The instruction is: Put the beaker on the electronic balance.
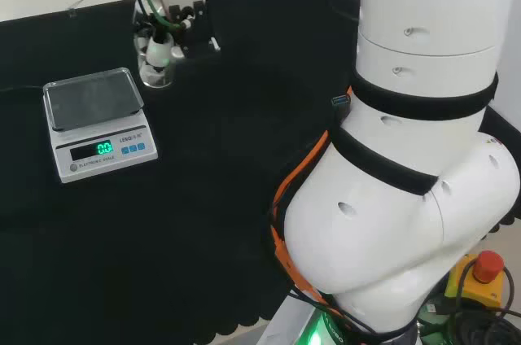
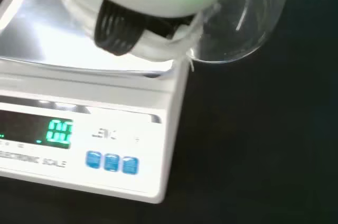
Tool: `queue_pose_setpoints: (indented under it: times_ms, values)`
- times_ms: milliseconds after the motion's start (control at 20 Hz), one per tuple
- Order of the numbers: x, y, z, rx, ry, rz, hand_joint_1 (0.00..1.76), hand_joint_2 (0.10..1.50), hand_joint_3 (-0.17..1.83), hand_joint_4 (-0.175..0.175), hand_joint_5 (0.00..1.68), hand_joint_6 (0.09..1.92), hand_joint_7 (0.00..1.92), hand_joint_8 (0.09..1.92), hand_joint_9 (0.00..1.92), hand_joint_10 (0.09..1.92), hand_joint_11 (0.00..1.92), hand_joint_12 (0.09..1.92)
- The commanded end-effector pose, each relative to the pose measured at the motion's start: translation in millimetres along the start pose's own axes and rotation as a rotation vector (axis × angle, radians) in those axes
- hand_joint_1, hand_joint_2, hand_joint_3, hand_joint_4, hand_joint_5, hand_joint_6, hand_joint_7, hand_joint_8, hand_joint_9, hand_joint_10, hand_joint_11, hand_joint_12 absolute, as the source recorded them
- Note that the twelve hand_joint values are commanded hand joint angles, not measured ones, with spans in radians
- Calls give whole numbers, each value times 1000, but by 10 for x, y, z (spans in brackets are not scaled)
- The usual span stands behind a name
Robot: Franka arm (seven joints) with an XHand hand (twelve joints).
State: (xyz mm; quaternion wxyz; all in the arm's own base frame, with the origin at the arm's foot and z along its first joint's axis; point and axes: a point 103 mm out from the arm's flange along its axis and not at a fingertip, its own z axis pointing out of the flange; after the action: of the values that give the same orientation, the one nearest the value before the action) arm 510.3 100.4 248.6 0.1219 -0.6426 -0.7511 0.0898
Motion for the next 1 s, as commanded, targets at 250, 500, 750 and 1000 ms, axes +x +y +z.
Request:
queue_pose_setpoints:
  times_ms: [250,500,750,1000]
  values:
    - [472,302,-60,17,-1,-64,1256,706,742,31,1107,973,1042,1143,1188,1071,1324,798]
    - [529,610,-89,33,-11,-84,1256,705,743,31,1108,973,1042,1144,1188,1072,1324,798]
    - [594,971,-26,51,0,-99,1256,702,749,31,1110,972,1043,1144,1189,1074,1321,798]
    - [788,1260,243,101,-46,-102,1258,688,772,31,1115,974,1048,1147,1188,1084,1317,803]
